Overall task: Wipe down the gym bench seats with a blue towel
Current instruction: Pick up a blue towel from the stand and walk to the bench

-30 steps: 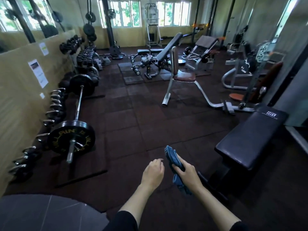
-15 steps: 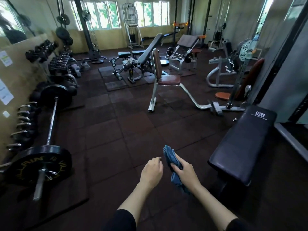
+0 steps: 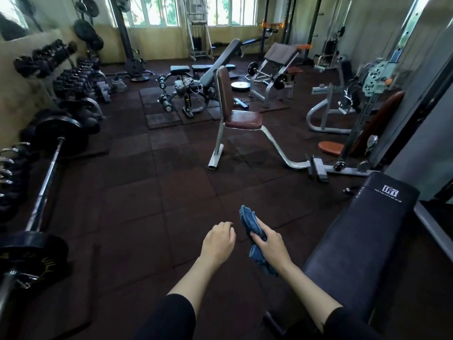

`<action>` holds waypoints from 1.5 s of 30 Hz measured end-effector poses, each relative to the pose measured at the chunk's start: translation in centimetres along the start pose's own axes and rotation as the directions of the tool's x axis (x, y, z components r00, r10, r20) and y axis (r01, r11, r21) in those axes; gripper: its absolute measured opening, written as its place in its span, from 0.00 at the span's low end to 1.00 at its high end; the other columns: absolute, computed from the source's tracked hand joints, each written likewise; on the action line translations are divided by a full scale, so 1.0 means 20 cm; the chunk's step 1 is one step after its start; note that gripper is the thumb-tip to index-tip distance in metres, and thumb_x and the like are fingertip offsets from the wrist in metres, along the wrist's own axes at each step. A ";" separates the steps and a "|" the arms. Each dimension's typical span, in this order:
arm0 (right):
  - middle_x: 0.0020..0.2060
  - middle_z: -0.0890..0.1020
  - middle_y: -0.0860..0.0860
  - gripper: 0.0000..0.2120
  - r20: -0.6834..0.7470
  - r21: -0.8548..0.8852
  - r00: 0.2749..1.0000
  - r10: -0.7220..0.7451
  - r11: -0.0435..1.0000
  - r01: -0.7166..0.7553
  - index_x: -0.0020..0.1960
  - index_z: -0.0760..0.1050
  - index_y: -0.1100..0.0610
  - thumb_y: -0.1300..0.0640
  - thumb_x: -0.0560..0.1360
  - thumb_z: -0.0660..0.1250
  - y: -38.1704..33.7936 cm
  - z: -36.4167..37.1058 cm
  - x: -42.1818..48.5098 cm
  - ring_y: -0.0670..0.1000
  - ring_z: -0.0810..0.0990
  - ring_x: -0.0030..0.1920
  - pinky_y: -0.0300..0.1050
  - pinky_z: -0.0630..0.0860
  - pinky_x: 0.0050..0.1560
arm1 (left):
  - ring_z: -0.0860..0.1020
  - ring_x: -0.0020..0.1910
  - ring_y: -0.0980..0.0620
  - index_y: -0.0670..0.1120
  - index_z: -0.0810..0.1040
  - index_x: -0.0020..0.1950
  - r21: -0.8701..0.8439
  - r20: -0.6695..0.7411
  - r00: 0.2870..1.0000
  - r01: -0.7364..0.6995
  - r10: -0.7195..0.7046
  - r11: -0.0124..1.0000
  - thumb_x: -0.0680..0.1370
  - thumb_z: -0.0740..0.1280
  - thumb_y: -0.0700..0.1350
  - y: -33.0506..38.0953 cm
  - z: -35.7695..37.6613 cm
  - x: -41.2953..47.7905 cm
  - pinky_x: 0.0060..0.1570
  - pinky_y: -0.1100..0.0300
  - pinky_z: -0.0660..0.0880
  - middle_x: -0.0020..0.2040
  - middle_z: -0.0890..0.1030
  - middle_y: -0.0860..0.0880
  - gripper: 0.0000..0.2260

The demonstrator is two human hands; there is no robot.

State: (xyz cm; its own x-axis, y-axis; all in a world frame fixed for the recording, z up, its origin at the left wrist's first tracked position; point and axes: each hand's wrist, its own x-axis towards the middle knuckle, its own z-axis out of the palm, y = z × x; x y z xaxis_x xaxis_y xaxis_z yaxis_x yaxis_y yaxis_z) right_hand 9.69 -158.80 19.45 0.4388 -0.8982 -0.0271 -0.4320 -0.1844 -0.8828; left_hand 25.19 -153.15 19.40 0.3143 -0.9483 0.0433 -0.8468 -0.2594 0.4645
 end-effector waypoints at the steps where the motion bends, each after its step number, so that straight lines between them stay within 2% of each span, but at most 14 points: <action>1: 0.56 0.80 0.44 0.24 0.000 -0.001 1.000 0.005 1.000 -0.005 0.72 0.66 0.48 0.58 0.77 0.65 0.02 -0.02 0.08 0.39 0.77 0.52 0.31 0.73 0.51 | 0.75 0.57 0.47 0.44 0.73 0.64 0.014 0.012 1.000 0.000 0.000 1.000 0.82 0.53 0.47 0.01 0.01 0.09 0.56 0.55 0.71 0.57 0.77 0.47 0.15; 5: 0.57 0.80 0.45 0.24 -0.023 -0.009 0.999 0.022 1.000 -0.022 0.72 0.66 0.48 0.57 0.77 0.65 0.08 -0.07 0.41 0.42 0.78 0.54 0.37 0.76 0.54 | 0.75 0.55 0.44 0.43 0.75 0.53 0.093 0.094 0.996 -0.002 -0.007 0.996 0.82 0.52 0.48 0.02 0.04 0.46 0.54 0.52 0.70 0.53 0.78 0.45 0.14; 10: 0.59 0.79 0.46 0.25 -0.064 0.003 0.997 0.050 0.999 -0.050 0.71 0.67 0.48 0.58 0.76 0.66 0.11 -0.13 0.89 0.43 0.77 0.57 0.41 0.75 0.57 | 0.77 0.54 0.42 0.43 0.76 0.51 0.077 0.182 0.983 0.001 -0.015 0.997 0.82 0.52 0.49 0.00 0.05 0.99 0.53 0.51 0.71 0.54 0.79 0.43 0.16; 17: 0.56 0.80 0.45 0.25 -0.121 -0.002 0.991 0.057 0.998 -0.058 0.71 0.68 0.46 0.58 0.76 0.66 0.09 -0.20 1.58 0.41 0.77 0.54 0.36 0.73 0.53 | 0.76 0.55 0.41 0.42 0.76 0.50 0.052 0.208 0.978 -0.010 -0.001 0.999 0.82 0.52 0.49 0.00 0.03 1.74 0.52 0.52 0.71 0.54 0.79 0.43 0.16; 20: 0.56 0.79 0.42 0.24 -0.111 0.015 0.992 0.067 0.998 -0.066 0.71 0.67 0.47 0.58 0.76 0.66 0.09 -0.25 1.84 0.38 0.76 0.54 0.31 0.71 0.52 | 0.76 0.55 0.41 0.42 0.76 0.50 0.052 0.213 0.977 -0.021 0.009 0.998 0.82 0.52 0.49 0.01 0.04 2.00 0.53 0.52 0.70 0.54 0.79 0.43 0.16; 25: 0.54 0.79 0.40 0.25 -0.105 0.034 0.992 0.070 0.997 -0.066 0.71 0.66 0.47 0.58 0.76 0.66 0.13 -0.34 2.28 0.37 0.76 0.52 0.32 0.72 0.53 | 0.76 0.56 0.42 0.42 0.76 0.50 0.037 0.232 0.973 -0.009 0.000 0.999 0.81 0.52 0.50 0.05 0.09 2.44 0.52 0.53 0.71 0.54 0.79 0.43 0.16; 33: 0.55 0.78 0.40 0.25 -0.057 0.012 0.997 0.043 0.999 -0.042 0.71 0.67 0.46 0.59 0.76 0.65 0.24 -0.58 3.04 0.39 0.77 0.55 0.25 0.70 0.49 | 0.76 0.57 0.42 0.42 0.76 0.51 0.019 0.210 0.976 0.056 -0.059 0.998 0.82 0.52 0.50 0.16 0.20 3.20 0.54 0.52 0.70 0.56 0.78 0.43 0.16; 36: 0.57 0.77 0.39 0.25 -0.047 0.023 0.999 0.021 1.000 -0.020 0.71 0.66 0.46 0.59 0.76 0.65 0.26 -0.69 3.32 0.38 0.76 0.57 0.26 0.69 0.52 | 0.76 0.56 0.42 0.43 0.76 0.51 0.007 0.193 0.978 0.080 -0.080 0.997 0.82 0.52 0.50 0.22 0.23 3.48 0.53 0.52 0.71 0.55 0.79 0.43 0.16; 40: 0.56 0.76 0.36 0.25 -0.030 0.056 0.999 0.021 0.998 -0.020 0.71 0.65 0.45 0.58 0.77 0.65 0.31 -0.79 3.66 0.33 0.75 0.54 0.26 0.69 0.53 | 0.76 0.56 0.43 0.42 0.76 0.50 0.018 0.188 0.978 0.087 -0.089 0.996 0.82 0.52 0.50 0.27 0.27 3.80 0.53 0.52 0.71 0.54 0.79 0.43 0.16; 45: 0.55 0.77 0.36 0.24 -0.007 0.074 1.000 0.027 0.997 -0.026 0.71 0.66 0.46 0.58 0.77 0.65 0.38 -0.86 4.06 0.33 0.75 0.53 0.22 0.68 0.51 | 0.77 0.53 0.43 0.43 0.75 0.47 -0.014 0.192 0.975 0.119 -0.114 0.993 0.82 0.52 0.51 0.27 0.34 4.20 0.51 0.52 0.71 0.52 0.79 0.44 0.17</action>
State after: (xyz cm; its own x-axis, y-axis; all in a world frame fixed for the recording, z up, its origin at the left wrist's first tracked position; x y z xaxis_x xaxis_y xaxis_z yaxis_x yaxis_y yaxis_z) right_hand 28.51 -239.95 18.57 0.4215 -0.9056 -0.0477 -0.3838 -0.1305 -0.9142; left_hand 44.11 -235.43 19.51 0.3206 -0.9299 -0.1803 -0.7974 -0.3677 0.4785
